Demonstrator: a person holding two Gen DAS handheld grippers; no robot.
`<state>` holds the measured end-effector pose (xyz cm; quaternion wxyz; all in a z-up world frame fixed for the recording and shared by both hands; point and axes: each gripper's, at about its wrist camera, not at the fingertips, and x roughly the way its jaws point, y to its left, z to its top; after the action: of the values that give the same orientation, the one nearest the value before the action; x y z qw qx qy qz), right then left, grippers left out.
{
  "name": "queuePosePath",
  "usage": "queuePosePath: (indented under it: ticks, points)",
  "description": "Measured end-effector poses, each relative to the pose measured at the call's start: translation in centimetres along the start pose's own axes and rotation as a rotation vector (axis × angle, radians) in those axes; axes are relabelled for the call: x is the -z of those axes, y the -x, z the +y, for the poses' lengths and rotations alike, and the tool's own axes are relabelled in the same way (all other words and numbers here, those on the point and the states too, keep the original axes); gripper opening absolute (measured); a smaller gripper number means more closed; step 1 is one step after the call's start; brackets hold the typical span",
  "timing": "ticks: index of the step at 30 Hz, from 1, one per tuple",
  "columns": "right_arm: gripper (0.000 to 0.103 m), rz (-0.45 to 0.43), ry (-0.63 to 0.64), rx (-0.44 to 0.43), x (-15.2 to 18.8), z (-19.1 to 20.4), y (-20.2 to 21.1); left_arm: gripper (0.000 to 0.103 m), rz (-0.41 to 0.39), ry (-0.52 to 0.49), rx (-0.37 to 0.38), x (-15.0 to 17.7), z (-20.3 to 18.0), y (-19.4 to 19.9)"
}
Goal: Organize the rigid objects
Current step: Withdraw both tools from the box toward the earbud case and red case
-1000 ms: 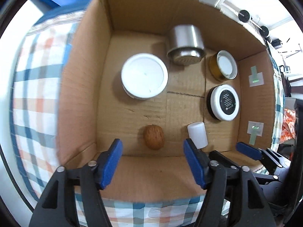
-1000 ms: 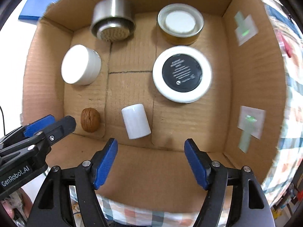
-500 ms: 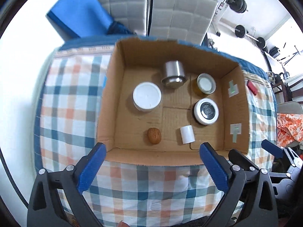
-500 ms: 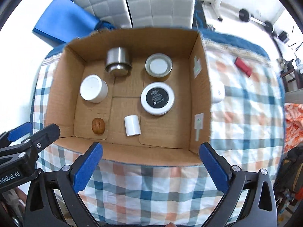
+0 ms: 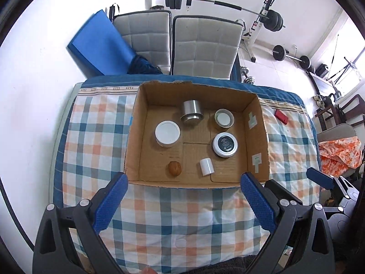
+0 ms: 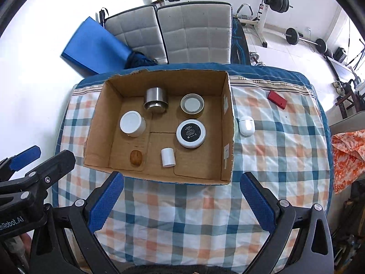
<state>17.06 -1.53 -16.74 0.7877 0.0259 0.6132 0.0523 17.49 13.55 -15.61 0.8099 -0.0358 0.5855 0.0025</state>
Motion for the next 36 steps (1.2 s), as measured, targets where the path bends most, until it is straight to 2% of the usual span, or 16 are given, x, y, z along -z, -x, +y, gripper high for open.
queuePosePath:
  ticks: [6,9,12,16,18,21,23,25,27,32,36]
  points:
    - [0.103,-0.002,0.000,-0.019,0.2,-1.8,1.1,0.101,-0.008,0.009,-0.004,0.1,-2.1,0.6]
    - [0.103,0.018,-0.042,-0.040,0.1,-4.9,1.2,0.101,-0.006,-0.006,0.014,-0.3,-4.8,0.0]
    - [0.103,0.029,-0.105,-0.009,-0.2,-9.9,1.4,0.101,0.004,-0.047,0.047,-1.3,-8.9,-1.5]
    - [0.103,0.054,-0.188,0.063,-0.9,-17.5,0.7,0.101,0.034,-0.104,0.100,-2.9,-15.5,-4.6]
    - [0.103,0.072,-0.211,0.070,-1.5,-20.7,-0.2,0.101,0.058,-0.122,0.110,-3.9,-18.5,-6.7]
    - [0.103,0.093,-0.225,0.106,-2.4,-25.5,-2.1,0.101,0.148,-0.137,0.094,-5.6,-22.8,-11.7]
    - [0.103,0.109,-0.226,0.107,-3.2,-28.3,-3.6,0.101,0.208,-0.117,0.105,-6.5,-24.3,-14.5]
    - [0.103,0.134,-0.187,0.094,-4.5,-30.6,-5.6,0.101,0.266,-0.102,0.077,-7.5,-25.7,-17.7]
    - [0.103,0.158,-0.142,0.086,-5.8,-31.7,-7.5,0.101,0.287,-0.085,0.031,-8.3,-26.4,-19.7]
    - [0.103,0.220,-0.056,0.064,-10.4,-34.4,-13.5,0.101,0.272,-0.001,-0.104,-9.7,-26.6,-22.8]
    - [0.103,0.230,0.020,0.077,-13.9,-34.5,-17.9,0.101,0.208,0.052,-0.233,-10.4,-26.0,-23.7]
